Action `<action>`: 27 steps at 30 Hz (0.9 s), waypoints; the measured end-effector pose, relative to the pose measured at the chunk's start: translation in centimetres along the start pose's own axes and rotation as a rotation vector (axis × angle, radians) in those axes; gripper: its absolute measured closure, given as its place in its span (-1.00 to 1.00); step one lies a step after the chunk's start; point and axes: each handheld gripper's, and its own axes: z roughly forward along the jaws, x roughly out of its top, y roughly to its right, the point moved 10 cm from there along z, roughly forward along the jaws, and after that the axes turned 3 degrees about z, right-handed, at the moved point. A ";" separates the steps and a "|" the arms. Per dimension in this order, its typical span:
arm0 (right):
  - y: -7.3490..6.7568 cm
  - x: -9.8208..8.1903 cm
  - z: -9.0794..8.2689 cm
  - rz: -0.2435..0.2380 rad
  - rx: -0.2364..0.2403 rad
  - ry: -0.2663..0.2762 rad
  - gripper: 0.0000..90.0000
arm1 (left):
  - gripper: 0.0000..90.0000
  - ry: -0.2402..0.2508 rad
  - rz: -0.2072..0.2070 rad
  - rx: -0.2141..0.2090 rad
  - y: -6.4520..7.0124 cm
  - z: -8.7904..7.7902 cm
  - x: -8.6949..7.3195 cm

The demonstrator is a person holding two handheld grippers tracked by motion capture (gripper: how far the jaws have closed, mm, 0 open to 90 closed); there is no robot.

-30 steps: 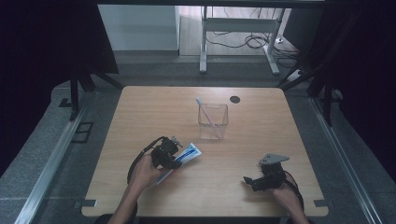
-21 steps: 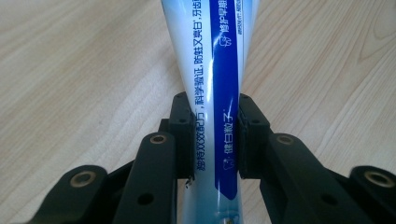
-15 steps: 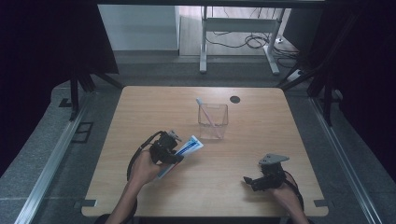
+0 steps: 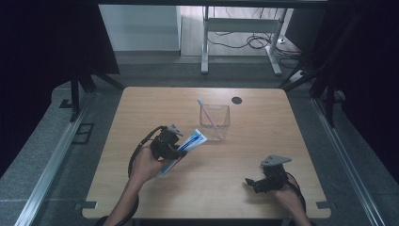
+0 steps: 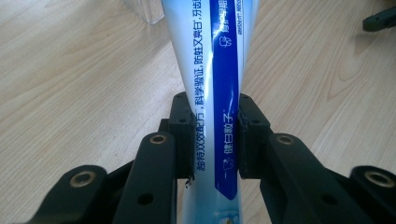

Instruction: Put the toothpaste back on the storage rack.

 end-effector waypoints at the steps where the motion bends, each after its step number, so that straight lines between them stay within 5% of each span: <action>1: 0.0 0.0 0.0 0.000 0.001 0.000 -1.00 | 0.60 0.004 0.003 0.000 0.0 -0.1 0.1; 27: 0.1 -0.1 0.1 0.010 0.011 -0.002 -1.00 | 0.61 0.091 0.009 0.014 -0.6 -2.0 4.5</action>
